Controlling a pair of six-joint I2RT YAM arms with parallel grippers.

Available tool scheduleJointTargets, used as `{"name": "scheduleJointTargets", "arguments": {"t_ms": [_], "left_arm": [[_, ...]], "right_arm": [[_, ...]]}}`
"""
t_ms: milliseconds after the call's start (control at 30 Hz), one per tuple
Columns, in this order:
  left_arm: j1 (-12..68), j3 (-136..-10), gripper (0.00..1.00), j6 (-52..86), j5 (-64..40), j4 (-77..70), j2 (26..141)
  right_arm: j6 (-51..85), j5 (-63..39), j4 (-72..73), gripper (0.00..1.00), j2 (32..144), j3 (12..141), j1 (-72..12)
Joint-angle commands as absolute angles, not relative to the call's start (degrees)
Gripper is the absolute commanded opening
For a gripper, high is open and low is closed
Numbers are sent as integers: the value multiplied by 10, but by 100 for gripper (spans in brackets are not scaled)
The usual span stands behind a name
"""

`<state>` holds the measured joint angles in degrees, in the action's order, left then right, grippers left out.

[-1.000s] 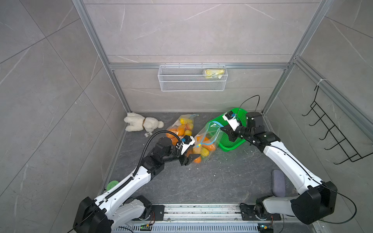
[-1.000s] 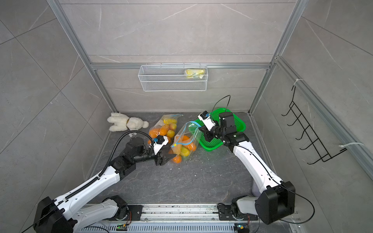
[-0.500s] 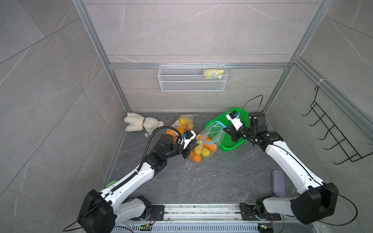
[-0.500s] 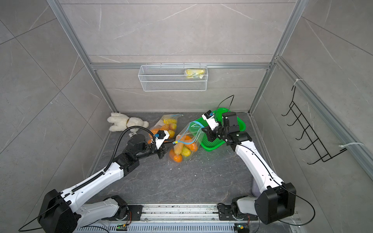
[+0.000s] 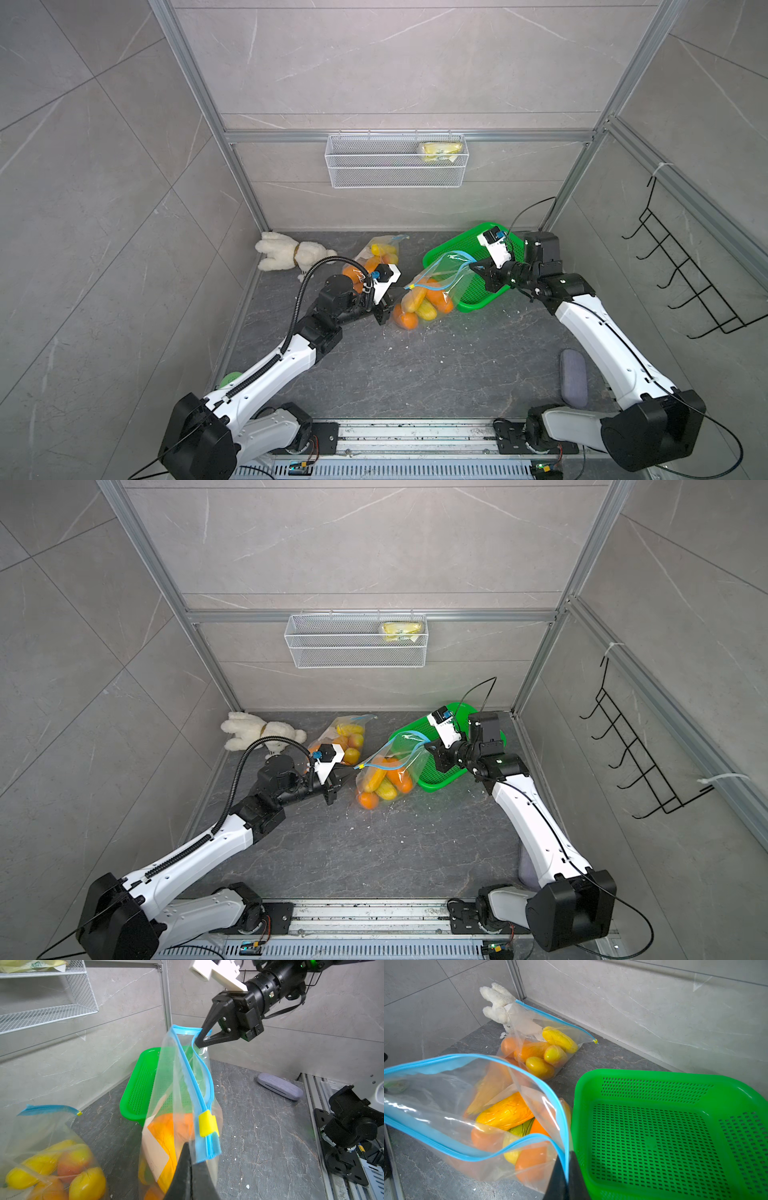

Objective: Place the mango in a zip-top bag and seal the zipper
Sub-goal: Zip the zipper on the zipper food storage bag.

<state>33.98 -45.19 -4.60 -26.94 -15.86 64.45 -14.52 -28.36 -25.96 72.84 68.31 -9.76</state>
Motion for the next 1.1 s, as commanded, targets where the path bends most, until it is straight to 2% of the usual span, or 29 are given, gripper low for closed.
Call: {"name": "scheduleJointTargets", "arguments": {"t_ms": [0, 167, 200, 233, 267, 300, 500, 533, 600, 767, 933, 1033, 1067], "left_arm": [[297, -496, 0, 36, -251, -182, 630], [286, -548, 0, 70, -170, -99, 664], [285, -554, 0, 75, -165, -90, 671], [284, -560, 0, 86, -156, -84, 674], [283, -564, 0, 91, -157, -78, 677], [283, -570, 0, 97, -157, -72, 680], [282, -591, 0, 110, -193, -62, 686], [283, -596, 0, 113, -199, -59, 689], [282, -603, 0, 119, -217, -57, 691], [283, -617, 0, 131, -280, -62, 691], [283, -620, 0, 127, -300, -63, 687], [283, -617, 0, 119, -306, -63, 684], [283, -615, 0, 116, -307, -63, 683]], "right_arm": [[-130, -272, -289, 0, 702, 668, -75], [-137, -312, -284, 7, 677, 632, -65], [-155, -328, -284, 13, 672, 629, -66], [-165, -340, -278, 25, 664, 625, -65], [-172, -348, -269, 42, 654, 620, -65], [-187, -357, -262, 52, 641, 617, -65], [-200, -427, -131, 58, 544, 575, -90], [-209, -428, -120, 58, 541, 579, -109], [-247, -406, -128, 66, 549, 595, -170], [-318, -326, -158, 69, 635, 676, -319], [-355, -254, -127, 68, 728, 740, -401], [-360, -260, -97, 59, 771, 768, -404], [-362, -256, -93, 53, 785, 781, -404]]}}
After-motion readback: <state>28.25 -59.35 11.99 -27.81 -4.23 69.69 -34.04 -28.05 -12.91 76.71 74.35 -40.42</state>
